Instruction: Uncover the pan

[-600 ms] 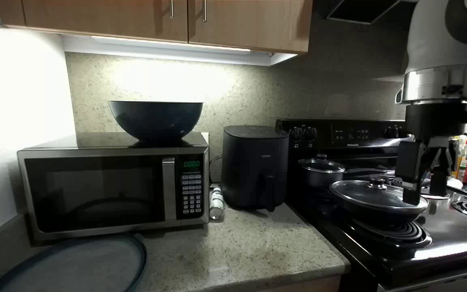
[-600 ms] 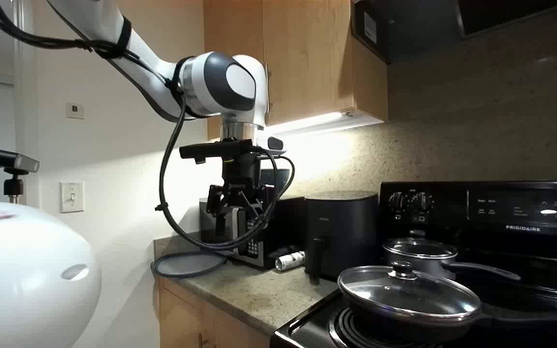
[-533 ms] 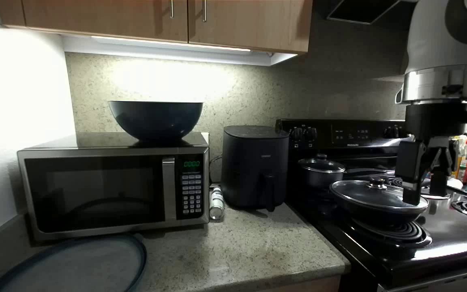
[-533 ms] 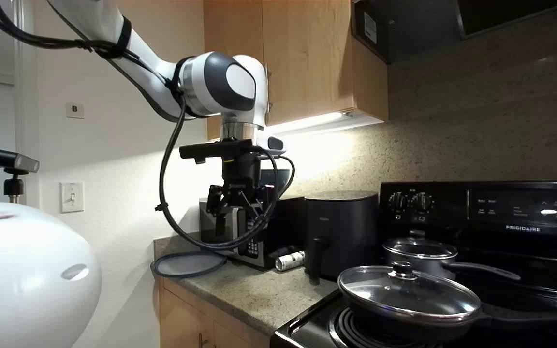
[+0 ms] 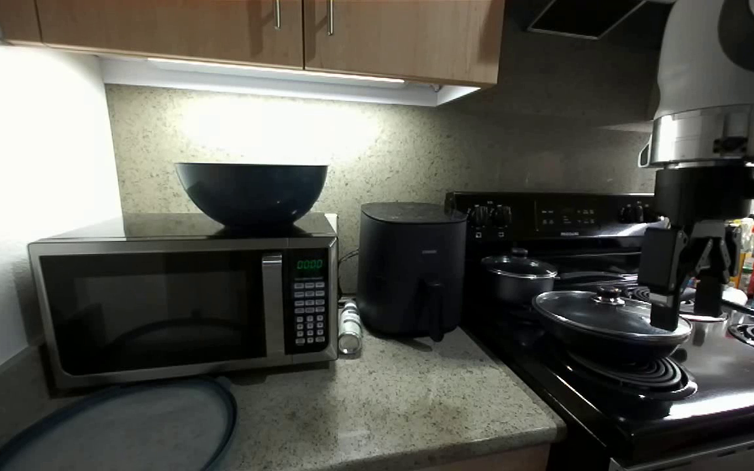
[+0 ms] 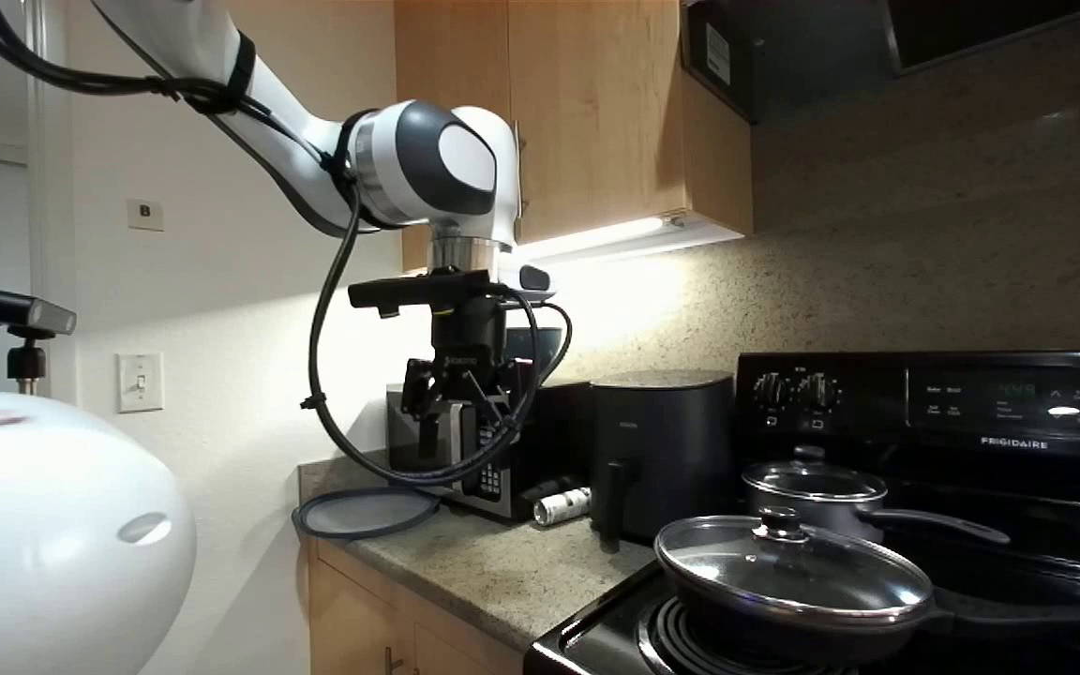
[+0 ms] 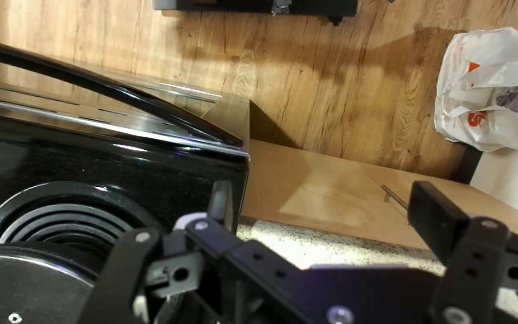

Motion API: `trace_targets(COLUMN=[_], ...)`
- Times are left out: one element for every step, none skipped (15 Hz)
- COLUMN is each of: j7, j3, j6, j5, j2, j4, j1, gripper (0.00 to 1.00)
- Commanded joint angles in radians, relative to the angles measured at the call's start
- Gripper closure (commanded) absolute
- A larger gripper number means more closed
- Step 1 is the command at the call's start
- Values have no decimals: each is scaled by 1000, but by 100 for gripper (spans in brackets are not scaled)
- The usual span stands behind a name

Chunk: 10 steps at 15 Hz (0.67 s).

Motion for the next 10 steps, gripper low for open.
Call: trace_targets(j7=[79, 97, 115, 129, 148, 169, 175, 171, 136, 137], j3=[7, -3, -12, -21, -30, -36, -48, -56, -59, -67], j6=[56, 92, 132, 160, 195, 219, 217, 207, 199, 199], j5=[-54, -80, -113, -137, -164, -183, -179, -164, -158, -158], j2=[28, 41, 62, 85, 112, 139, 169, 182, 124, 146], j4=[-2, 2, 12, 25, 42, 59, 84, 97, 54, 72], j1=[-67, -94, -126, -151, -182, -206, -218, -218, -205, -210], gripper=[0, 0, 0, 0, 0, 0, 0, 0, 0, 0])
